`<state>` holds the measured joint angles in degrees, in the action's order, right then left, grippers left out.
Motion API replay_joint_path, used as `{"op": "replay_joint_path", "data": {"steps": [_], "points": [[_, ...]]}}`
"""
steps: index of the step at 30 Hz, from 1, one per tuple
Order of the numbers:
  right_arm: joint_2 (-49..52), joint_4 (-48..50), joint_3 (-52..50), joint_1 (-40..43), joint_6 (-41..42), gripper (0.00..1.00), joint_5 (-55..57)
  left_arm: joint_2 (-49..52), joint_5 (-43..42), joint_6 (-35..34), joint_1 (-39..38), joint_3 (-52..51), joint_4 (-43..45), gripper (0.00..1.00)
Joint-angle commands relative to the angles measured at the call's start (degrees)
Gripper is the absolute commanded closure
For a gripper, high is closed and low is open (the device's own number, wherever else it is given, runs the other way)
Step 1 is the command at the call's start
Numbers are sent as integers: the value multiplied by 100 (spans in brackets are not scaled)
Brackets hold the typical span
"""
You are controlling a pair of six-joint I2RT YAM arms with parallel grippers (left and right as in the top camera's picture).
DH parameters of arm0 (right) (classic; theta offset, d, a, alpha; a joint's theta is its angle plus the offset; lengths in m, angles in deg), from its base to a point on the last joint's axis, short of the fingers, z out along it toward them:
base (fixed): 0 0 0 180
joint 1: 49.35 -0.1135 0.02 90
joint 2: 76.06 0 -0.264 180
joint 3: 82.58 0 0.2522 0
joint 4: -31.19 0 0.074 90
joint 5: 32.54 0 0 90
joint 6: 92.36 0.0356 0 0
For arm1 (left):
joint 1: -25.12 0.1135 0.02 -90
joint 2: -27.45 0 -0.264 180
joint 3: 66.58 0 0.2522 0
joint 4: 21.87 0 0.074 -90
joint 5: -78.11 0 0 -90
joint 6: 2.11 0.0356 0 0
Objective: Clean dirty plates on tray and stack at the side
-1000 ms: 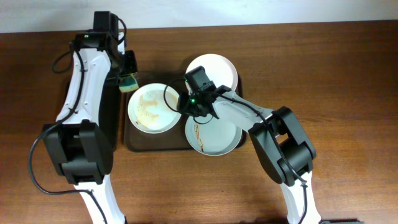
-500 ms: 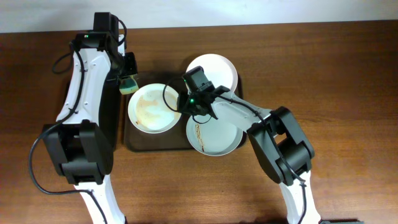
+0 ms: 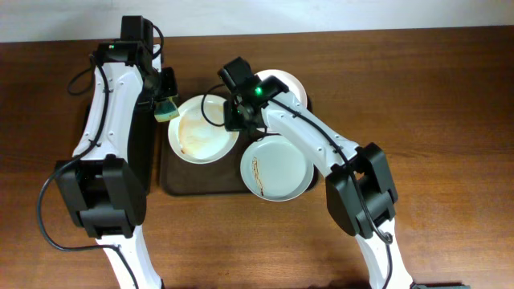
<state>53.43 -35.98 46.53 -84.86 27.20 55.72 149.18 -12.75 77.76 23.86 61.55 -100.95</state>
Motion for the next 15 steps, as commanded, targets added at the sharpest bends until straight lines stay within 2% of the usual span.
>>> {"op": "replay_joint_path", "data": {"steps": [1, 7, 15], "points": [[-66, -544, 514, -142, -540, 96, 944, -55, -17, -31, -4, 79, 13, 99], [-66, -1062, 581, -173, -669, 96, 1585, -55, -15, -28, 0, 79, 13, 99], [-229, -1244, 586, -400, -686, 96, 2765, -55, -17, -31, 31, 79, 11, 99]]}}
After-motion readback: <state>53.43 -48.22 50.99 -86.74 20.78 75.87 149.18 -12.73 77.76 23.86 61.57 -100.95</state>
